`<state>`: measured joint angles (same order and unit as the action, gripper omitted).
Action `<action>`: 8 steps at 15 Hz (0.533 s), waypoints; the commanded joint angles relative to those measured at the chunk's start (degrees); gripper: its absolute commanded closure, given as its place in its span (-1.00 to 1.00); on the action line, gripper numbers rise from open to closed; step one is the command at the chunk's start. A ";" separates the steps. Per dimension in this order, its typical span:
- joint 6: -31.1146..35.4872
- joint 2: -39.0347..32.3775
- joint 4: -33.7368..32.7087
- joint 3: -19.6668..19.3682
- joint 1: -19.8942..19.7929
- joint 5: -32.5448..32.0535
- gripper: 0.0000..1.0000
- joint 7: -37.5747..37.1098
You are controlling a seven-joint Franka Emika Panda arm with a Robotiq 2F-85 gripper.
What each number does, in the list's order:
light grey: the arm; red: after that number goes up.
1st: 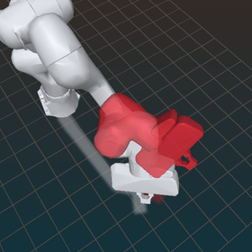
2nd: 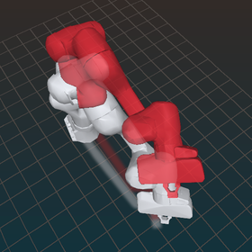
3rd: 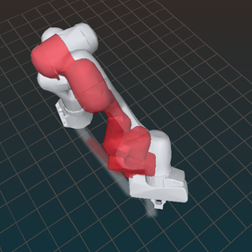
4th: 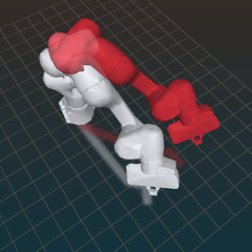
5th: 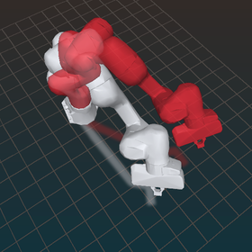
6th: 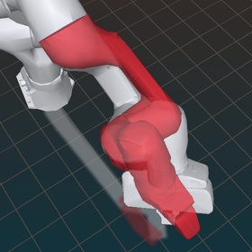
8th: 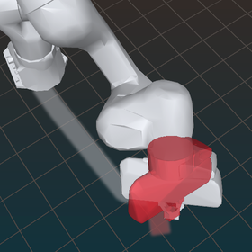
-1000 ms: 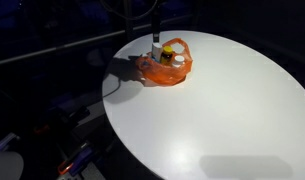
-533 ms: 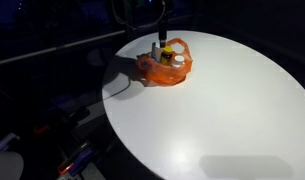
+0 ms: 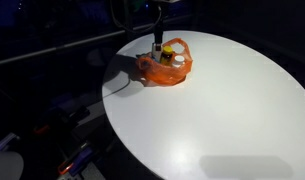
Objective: Remove the white container on the left from the plastic bag and put it on the table
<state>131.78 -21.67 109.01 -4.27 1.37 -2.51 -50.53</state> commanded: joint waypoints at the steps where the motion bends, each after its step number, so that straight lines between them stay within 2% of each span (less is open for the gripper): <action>1: -2.57 -1.91 -2.85 -0.86 1.00 0.78 -1.00 -1.41; 3: -2.47 -2.70 -3.44 -1.06 1.18 0.61 -1.00 -2.36; 4: -2.31 -3.13 -3.79 -1.24 1.31 0.45 -0.58 -2.97; 6: -2.31 -3.98 -4.63 -1.64 1.51 0.20 -0.32 -3.94; 8: -2.35 -4.62 -5.47 -2.01 1.68 0.10 0.06 -4.78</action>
<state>131.03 -24.64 106.61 -5.08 2.11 -2.51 -53.32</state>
